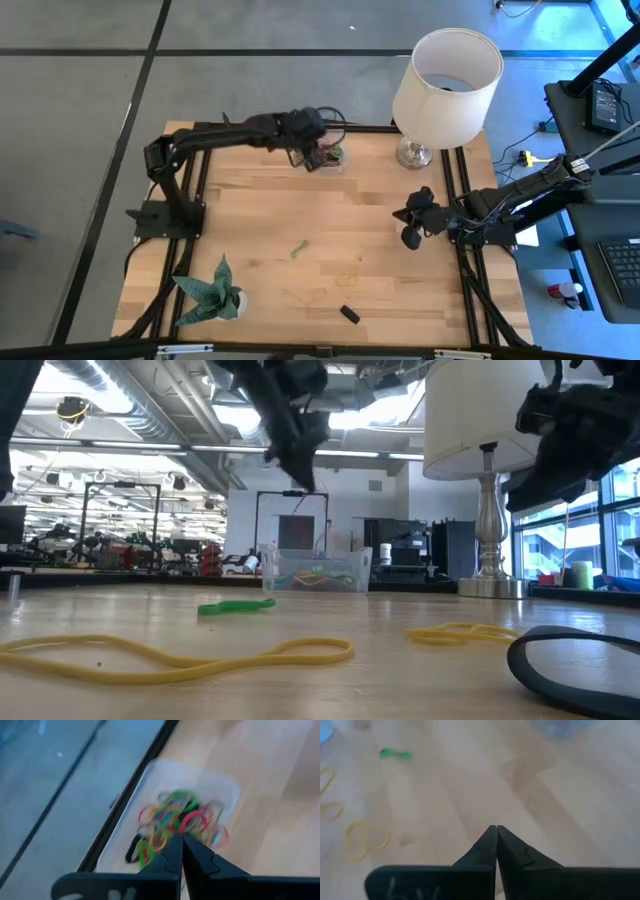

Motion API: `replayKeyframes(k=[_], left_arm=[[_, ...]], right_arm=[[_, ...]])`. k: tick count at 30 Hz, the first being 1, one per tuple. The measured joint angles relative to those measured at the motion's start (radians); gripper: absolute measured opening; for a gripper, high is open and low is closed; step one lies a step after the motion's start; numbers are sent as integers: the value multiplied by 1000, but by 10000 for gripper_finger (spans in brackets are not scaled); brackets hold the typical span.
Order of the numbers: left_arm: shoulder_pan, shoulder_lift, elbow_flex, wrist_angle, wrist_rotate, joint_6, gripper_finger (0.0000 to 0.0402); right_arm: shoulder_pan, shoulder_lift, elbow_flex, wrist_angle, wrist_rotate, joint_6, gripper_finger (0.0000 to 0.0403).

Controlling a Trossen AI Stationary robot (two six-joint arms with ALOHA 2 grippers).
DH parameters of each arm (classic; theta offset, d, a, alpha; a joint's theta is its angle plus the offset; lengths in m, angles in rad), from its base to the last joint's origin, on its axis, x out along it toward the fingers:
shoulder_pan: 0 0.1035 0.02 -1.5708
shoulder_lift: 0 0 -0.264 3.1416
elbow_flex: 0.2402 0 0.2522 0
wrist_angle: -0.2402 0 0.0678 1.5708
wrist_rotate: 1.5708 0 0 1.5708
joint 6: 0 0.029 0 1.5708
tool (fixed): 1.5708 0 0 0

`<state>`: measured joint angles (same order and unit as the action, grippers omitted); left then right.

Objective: Pick and place rubber bands into bin
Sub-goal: Put the red rubber band into the transparent bin

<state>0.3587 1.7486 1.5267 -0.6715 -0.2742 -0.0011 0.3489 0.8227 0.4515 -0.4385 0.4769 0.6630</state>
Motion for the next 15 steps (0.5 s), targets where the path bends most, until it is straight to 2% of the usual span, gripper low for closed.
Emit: replayKeyframes(k=[5, 10, 15], left_arm=[[108, 41, -2, 0, 133, 122, 2], [167, 127, -3, -5, 155, 195, 1], [205, 221, -3, 3, 179, 205, 5]], right_arm=[[-26, 0, 0, 0, 81, 41, 13], [-91, 0, 0, 0, 86, 80, 13], [-132, 0, 0, 0, 84, 108, 13]])
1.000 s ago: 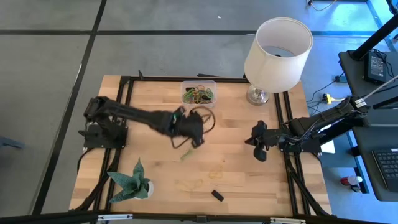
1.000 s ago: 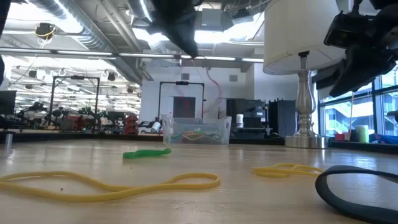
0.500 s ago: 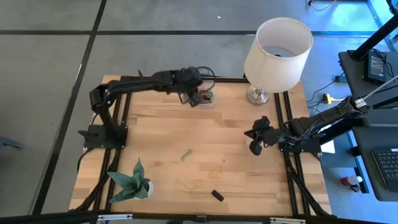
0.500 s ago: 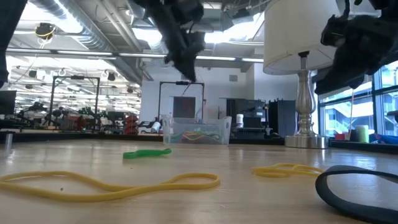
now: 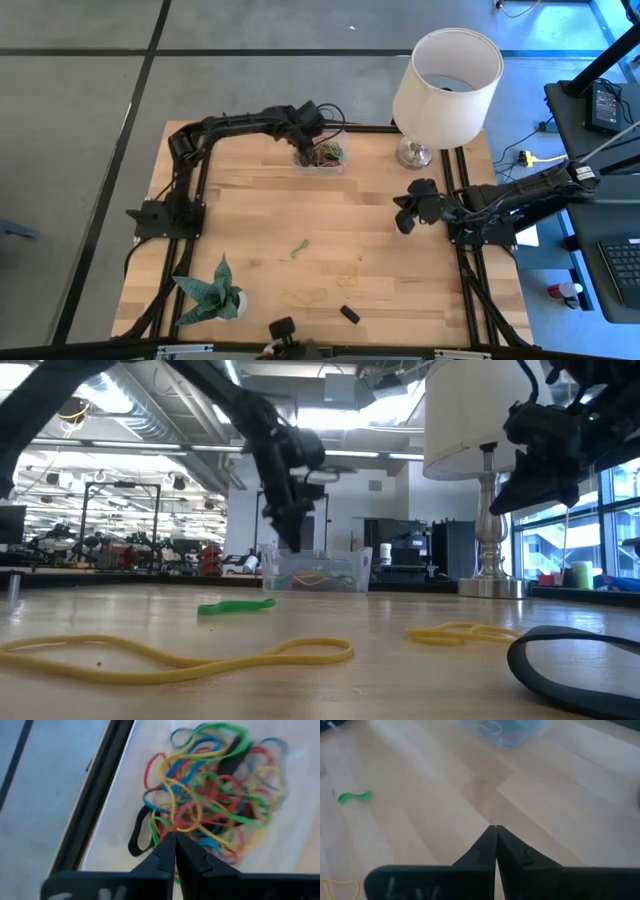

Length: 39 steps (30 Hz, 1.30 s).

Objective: Pick and place rubber bands into bin
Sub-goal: Put the red rubber band into the transparent bin, then put the yellow rubber band into the transparent bin

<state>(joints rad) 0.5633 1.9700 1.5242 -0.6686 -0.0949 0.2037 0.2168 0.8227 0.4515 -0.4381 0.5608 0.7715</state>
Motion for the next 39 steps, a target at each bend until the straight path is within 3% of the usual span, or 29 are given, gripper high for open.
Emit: replayKeyframes(k=[9, 15, 20, 27, 32, 35, 39], left_arm=[[19, 68, 0, -43, 76, -68, 60], [12, 23, 32, -43, 54, -70, 116], [-6, -35, 78, -45, 53, -76, 134], [-82, -117, 87, -44, 60, -281, 125], [-205, -142, 33, 6, 104, -377, 105], [-306, -142, -38, 76, 104, -446, 82], [-464, -142, -131, 176, 75, -555, 26]], right_arm=[[-36, 0, 0, 3, -1, 21, 13], [-40, 0, 0, 6, -2, 10, 13], [-40, 0, 1, 8, -3, 9, 13], [-40, 0, 1, 11, -19, 29, 13], [-38, 0, 1, 11, -118, 35, 13], [-19, 0, 1, 7, -190, 31, 5], [41, 0, 1, 10, -205, -4, 4]])
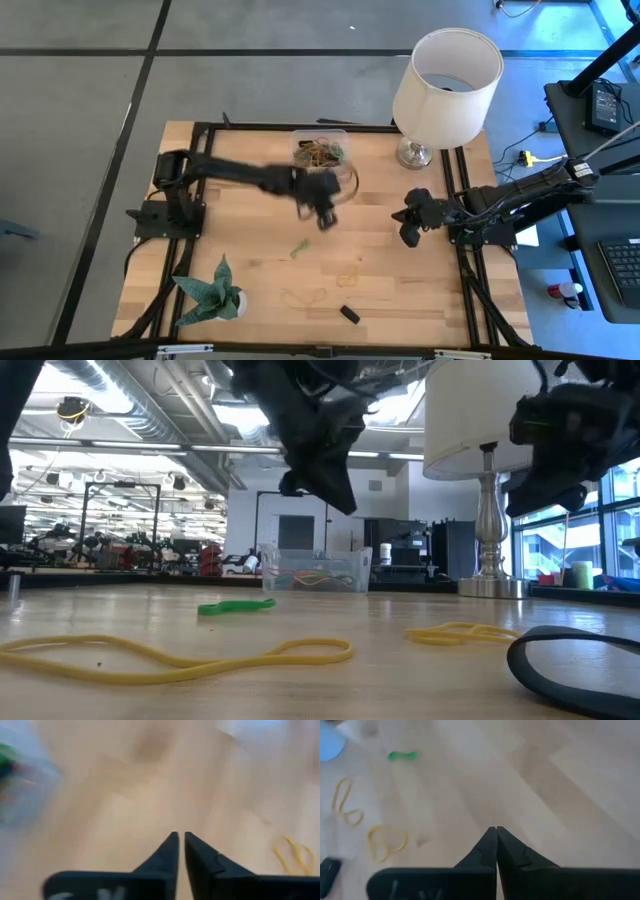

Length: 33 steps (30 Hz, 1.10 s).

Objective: Pick and place rubber bands into bin
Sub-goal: Put the yellow rubber band into the transparent bin

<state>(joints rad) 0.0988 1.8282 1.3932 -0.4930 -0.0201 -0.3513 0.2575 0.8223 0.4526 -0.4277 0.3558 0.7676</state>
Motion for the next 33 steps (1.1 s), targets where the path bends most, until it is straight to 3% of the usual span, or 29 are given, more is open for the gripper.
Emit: replayKeyframes(k=[2, 9, 14, 19, 26, 33], left_arm=[[-78, 0, -40, 41, -30, -53, 8], [-317, -35, -149, 79, -232, -202, 2], [-423, -93, -243, 94, -280, -261, 1], [-478, -196, -384, 196, -320, -308, 1], [-514, -395, -610, 348, -336, -256, 2], [-517, -588, -767, 362, -291, -180, 2]], right_arm=[[34, 0, 0, 6, -2, -16, 3], [147, 5, 0, 74, 0, -29, 2], [213, 78, 19, 99, -2, -37, 2], [267, 262, 123, 101, -3, -13, 1], [274, 593, 356, 85, -2, -63, 4], [252, 878, 579, -8, -3, -53, 46]])
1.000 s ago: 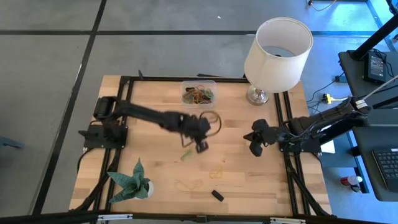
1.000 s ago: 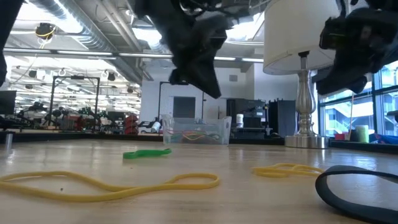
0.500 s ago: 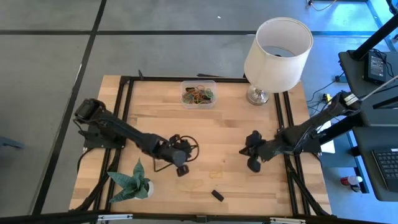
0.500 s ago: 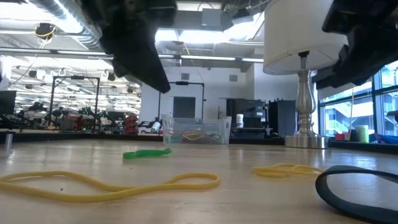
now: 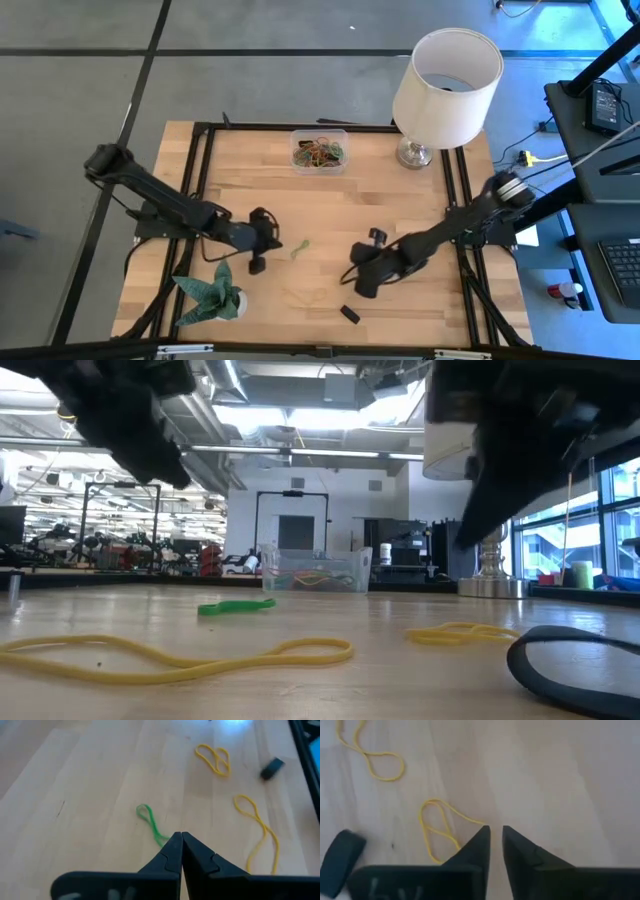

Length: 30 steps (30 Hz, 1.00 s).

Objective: Pick and place rubber bands into bin
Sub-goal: Put the yellow rubber band into the transparent bin

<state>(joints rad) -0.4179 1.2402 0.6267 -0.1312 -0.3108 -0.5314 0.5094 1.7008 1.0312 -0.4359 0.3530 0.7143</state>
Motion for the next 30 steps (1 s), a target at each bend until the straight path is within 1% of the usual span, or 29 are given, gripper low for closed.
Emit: replayKeyframes(k=[6, 10, 14, 16, 19, 20, 22, 25, 27, 30], left_arm=[[1, -120, -70, 2, 40, 97, 1], [1, -181, -105, 1, 71, 134, 3], [3, -217, -113, -12, 113, 162, 1], [3, -224, -113, -19, 124, 189, 2], [10, -228, -113, -17, 128, 214, 3], [15, -229, -114, -23, 128, 217, 2], [30, -231, -114, -21, 132, 216, 1], [73, -231, -114, -21, 180, 215, 2], [114, -231, -114, -22, 211, 216, 1], [180, -231, -114, -21, 248, 252, 1]], right_arm=[[-16, 168, 93, -19, -49, 25, 87], [-26, 220, 95, -53, -78, 136, 91], [-27, 245, 98, -90, -82, 225, 77], [-28, 249, 99, -96, -86, 249, 57], [-37, 251, 98, -102, -103, 257, 13], [-40, 251, 97, -102, -111, 271, 9], [-49, 240, 94, -101, -118, 288, 7], [-71, 203, 100, -104, -139, 290, 3], [-91, 170, 104, -165, -117, 270, 3], [-128, 92, 160, -191, -62, 245, 2]])
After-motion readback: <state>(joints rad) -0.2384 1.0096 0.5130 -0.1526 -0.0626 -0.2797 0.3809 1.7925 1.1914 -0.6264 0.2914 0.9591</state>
